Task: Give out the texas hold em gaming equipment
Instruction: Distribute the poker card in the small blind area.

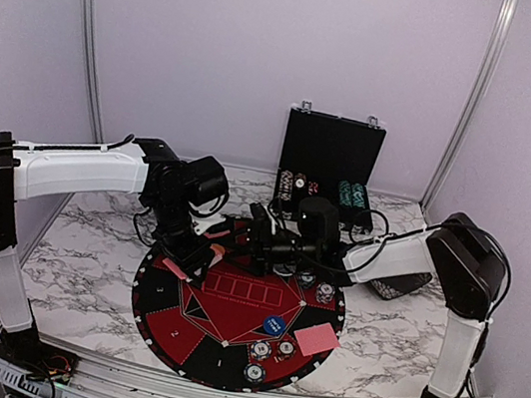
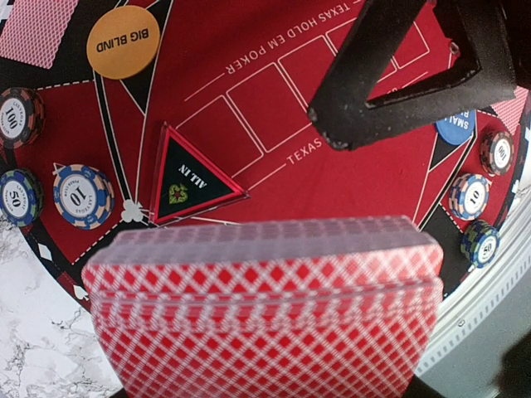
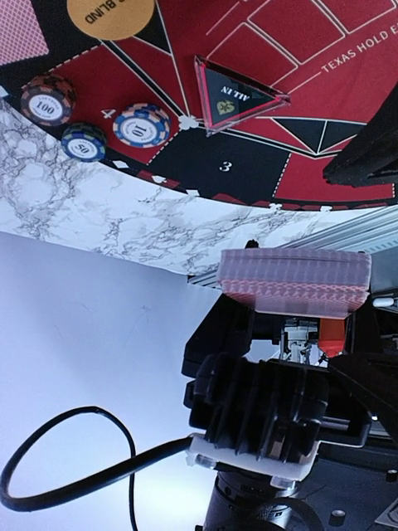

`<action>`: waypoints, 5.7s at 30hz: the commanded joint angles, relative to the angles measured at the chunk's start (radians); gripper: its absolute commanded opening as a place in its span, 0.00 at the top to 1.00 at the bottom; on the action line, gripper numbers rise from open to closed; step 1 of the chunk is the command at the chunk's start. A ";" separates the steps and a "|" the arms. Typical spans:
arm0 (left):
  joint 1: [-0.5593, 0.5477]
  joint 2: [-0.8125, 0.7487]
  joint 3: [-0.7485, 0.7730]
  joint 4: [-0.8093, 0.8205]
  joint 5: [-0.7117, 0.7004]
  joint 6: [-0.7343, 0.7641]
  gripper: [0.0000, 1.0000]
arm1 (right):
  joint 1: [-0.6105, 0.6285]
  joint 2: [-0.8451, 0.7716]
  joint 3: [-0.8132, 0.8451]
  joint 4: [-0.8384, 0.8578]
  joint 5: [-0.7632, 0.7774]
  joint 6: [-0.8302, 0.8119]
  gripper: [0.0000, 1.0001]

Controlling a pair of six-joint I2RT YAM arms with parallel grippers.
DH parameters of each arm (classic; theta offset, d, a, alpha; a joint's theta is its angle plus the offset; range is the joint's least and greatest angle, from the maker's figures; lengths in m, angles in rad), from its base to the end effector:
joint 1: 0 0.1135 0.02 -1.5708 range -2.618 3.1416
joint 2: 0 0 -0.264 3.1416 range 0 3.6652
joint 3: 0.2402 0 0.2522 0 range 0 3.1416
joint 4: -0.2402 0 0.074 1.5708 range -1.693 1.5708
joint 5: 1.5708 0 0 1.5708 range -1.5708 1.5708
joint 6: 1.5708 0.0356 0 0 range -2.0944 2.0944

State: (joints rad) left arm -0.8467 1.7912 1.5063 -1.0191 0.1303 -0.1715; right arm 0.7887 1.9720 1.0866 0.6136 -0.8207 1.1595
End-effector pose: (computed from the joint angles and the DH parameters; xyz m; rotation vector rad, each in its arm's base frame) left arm 0.2340 -0.2716 0.2544 1.0016 2.7753 -0.3611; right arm 0.2770 0.3158 0.1785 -0.3124 2.3229 1.9421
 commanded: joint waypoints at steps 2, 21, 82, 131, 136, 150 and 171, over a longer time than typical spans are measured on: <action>-0.005 -0.009 0.026 -0.020 -0.002 0.010 0.50 | 0.022 0.031 0.055 0.035 -0.014 0.016 0.34; -0.005 -0.011 0.028 -0.020 -0.009 0.015 0.50 | 0.069 0.112 0.123 0.023 -0.006 0.024 0.38; -0.006 -0.020 0.011 -0.021 -0.014 0.017 0.50 | -0.002 -0.056 0.047 -0.148 0.090 -0.112 0.49; -0.005 0.000 0.014 -0.021 -0.013 0.018 0.50 | -0.009 -0.064 0.026 -0.058 0.025 -0.022 0.99; -0.005 -0.001 0.010 -0.021 -0.015 0.018 0.50 | -0.019 -0.068 0.014 -0.018 0.015 0.012 1.00; -0.005 -0.007 -0.002 -0.019 -0.024 0.018 0.50 | -0.055 -0.113 -0.039 0.027 0.013 0.054 1.00; -0.005 -0.009 -0.006 -0.013 -0.023 0.010 0.50 | -0.128 -0.258 -0.195 0.031 0.023 0.055 1.00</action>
State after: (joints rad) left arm -0.8501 1.7920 1.5059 -1.0210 0.1120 -0.1677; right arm 0.6819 1.7660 0.9131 0.6281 -0.8013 1.2236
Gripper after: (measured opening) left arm 0.659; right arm 0.004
